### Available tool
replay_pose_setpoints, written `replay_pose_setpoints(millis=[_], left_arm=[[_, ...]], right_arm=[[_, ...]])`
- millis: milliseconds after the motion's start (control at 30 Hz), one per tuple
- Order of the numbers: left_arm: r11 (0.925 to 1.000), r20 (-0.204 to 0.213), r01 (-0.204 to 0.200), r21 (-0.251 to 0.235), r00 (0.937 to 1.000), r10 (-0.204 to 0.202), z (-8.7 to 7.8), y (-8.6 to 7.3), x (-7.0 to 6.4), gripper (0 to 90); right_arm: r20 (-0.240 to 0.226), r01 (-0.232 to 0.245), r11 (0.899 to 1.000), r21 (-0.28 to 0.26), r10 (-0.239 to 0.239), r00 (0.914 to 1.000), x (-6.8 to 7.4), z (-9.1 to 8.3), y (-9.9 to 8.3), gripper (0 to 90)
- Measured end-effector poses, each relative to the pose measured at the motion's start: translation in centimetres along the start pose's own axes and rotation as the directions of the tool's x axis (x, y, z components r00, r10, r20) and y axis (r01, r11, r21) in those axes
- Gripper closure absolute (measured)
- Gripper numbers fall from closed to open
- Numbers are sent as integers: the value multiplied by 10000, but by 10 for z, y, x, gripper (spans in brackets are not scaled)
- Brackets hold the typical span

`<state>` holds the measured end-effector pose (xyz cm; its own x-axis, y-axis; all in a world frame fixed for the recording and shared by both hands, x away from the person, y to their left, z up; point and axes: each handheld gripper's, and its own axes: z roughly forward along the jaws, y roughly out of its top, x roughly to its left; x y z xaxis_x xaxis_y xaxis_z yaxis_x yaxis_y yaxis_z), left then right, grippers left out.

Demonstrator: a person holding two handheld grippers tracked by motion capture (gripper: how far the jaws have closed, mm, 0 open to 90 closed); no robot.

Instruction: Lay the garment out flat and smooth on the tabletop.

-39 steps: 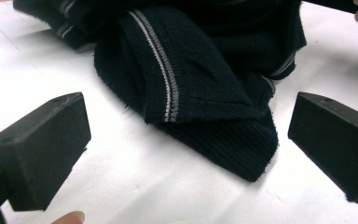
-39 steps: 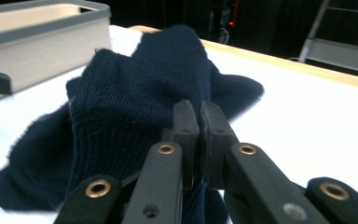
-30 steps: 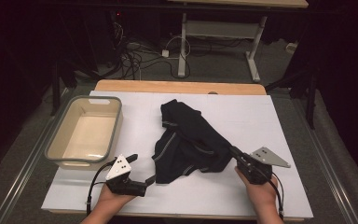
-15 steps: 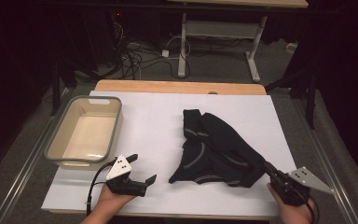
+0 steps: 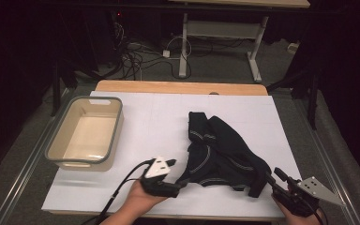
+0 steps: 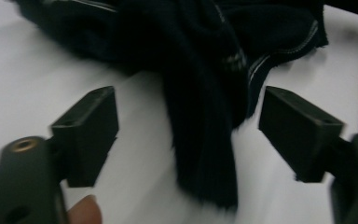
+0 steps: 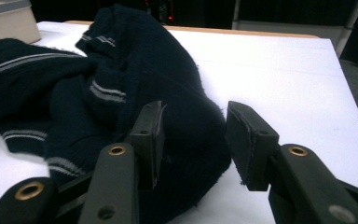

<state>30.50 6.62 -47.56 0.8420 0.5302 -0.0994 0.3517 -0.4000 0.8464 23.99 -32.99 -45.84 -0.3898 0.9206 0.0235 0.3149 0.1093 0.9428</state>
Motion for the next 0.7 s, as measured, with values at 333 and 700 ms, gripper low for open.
replay_pose_setpoints(millis=[333,700], left_arm=[[9953,-284,-55,-971,9996,27,-30,-4,2,789],[9793,-1734,1855,-804,9649,-1970,-113,-74,43,783]], right_arm=[[-417,415,9990,-148,-421,9982,6,2,1,605],[-1504,1019,9948,-37,-1013,9834,44,31,19,564]])
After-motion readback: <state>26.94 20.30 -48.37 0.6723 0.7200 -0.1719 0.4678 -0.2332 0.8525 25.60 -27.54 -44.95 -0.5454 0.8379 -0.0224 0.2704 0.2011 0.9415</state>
